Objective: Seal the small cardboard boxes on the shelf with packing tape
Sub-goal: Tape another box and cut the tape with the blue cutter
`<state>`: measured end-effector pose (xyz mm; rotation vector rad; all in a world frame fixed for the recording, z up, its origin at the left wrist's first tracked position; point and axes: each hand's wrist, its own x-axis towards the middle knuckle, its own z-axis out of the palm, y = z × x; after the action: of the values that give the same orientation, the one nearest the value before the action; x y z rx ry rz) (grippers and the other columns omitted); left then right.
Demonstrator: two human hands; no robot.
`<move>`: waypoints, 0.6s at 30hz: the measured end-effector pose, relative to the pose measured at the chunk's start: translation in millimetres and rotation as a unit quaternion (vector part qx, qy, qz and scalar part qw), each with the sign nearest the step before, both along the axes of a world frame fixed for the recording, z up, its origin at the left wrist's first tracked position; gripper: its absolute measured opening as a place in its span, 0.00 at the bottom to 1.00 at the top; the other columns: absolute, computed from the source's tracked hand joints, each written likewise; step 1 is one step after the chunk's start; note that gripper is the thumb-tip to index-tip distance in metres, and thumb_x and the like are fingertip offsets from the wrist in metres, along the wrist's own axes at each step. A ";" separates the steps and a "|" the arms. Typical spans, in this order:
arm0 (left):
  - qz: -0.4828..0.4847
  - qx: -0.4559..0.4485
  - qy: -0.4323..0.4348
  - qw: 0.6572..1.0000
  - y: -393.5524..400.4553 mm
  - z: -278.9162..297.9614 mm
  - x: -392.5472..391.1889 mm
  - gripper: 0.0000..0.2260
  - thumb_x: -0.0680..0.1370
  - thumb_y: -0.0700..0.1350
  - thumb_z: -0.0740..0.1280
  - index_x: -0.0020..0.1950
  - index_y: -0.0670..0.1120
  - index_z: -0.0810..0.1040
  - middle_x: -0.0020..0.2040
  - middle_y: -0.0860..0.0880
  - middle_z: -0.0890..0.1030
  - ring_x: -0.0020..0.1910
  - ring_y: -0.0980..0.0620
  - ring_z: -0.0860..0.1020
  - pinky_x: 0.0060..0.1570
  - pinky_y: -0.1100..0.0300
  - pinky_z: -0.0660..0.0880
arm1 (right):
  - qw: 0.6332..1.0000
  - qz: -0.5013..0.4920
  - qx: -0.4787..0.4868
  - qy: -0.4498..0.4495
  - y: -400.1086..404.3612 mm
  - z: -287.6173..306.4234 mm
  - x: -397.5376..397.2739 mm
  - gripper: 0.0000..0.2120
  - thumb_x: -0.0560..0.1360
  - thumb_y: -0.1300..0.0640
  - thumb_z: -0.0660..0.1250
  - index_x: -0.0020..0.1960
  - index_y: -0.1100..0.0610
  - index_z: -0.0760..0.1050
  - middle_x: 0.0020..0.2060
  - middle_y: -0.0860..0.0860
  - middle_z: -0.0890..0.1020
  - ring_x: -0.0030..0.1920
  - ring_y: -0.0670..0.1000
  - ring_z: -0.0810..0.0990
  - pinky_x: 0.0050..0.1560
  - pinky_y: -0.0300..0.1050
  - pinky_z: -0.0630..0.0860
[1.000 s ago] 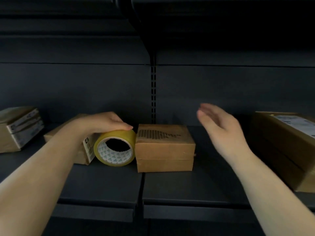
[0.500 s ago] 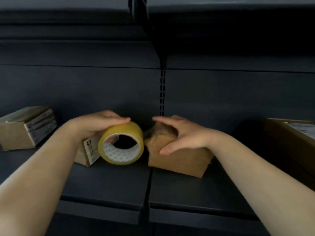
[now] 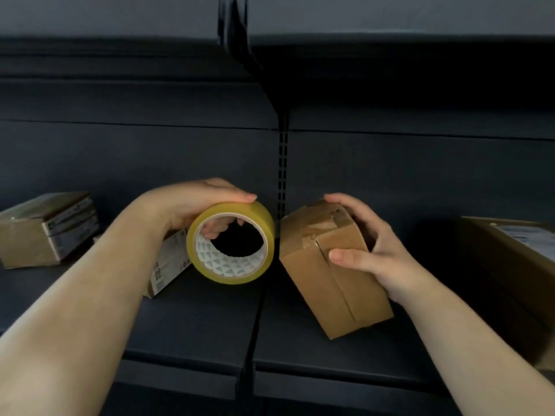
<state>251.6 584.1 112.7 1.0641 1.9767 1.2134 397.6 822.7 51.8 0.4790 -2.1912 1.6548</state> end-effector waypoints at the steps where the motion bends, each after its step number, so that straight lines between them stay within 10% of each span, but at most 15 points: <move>1: 0.012 -0.020 0.023 0.999 3.3 -0.1 1.3 0.19 0.61 0.63 0.74 0.26 0.48 0.79 0.17 0.52 0.68 0.16 0.57 0.65 0.19 0.66 0.64 | 1.000 -0.001 -0.008 -0.001 0.0 -3.8 0.1 0.34 0.57 0.48 0.76 0.62 0.40 0.71 0.56 0.43 0.78 0.57 0.50 0.78 0.54 0.48 0.76; 12: 0.088 -0.201 0.190 0.957 34.9 29.8 20.2 0.29 0.57 0.67 0.68 0.39 0.42 0.84 0.43 0.35 0.80 0.40 0.44 0.76 0.47 0.48 0.74 | 0.989 -0.007 0.105 -0.101 -1.0 20.3 12.7 0.30 0.59 0.32 0.68 0.57 0.38 0.67 0.54 0.39 0.77 0.55 0.43 0.77 0.52 0.40 0.75; 15: 0.087 -0.254 0.224 0.937 47.6 37.6 25.6 0.18 0.66 0.61 0.70 0.29 0.48 0.83 0.32 0.45 0.78 0.34 0.47 0.75 0.40 0.54 0.73 | 0.977 -0.082 0.109 -0.161 -17.3 37.2 2.7 0.27 0.59 0.26 0.63 0.50 0.43 0.69 0.49 0.46 0.78 0.51 0.47 0.77 0.49 0.44 0.73; 18: 0.070 -0.298 0.234 0.923 52.8 30.6 30.0 0.18 0.70 0.57 0.70 0.23 0.50 0.78 0.24 0.51 0.74 0.27 0.52 0.72 0.33 0.59 0.69 | 0.969 -0.120 0.150 -0.158 -37.1 40.9 -8.3 0.11 0.69 0.45 0.67 0.48 0.46 0.70 0.46 0.48 0.76 0.45 0.47 0.75 0.38 0.41 0.70</move>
<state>281.6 636.9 143.4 0.9484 2.5838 0.3565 389.3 785.6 92.7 0.0158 -2.6261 1.3528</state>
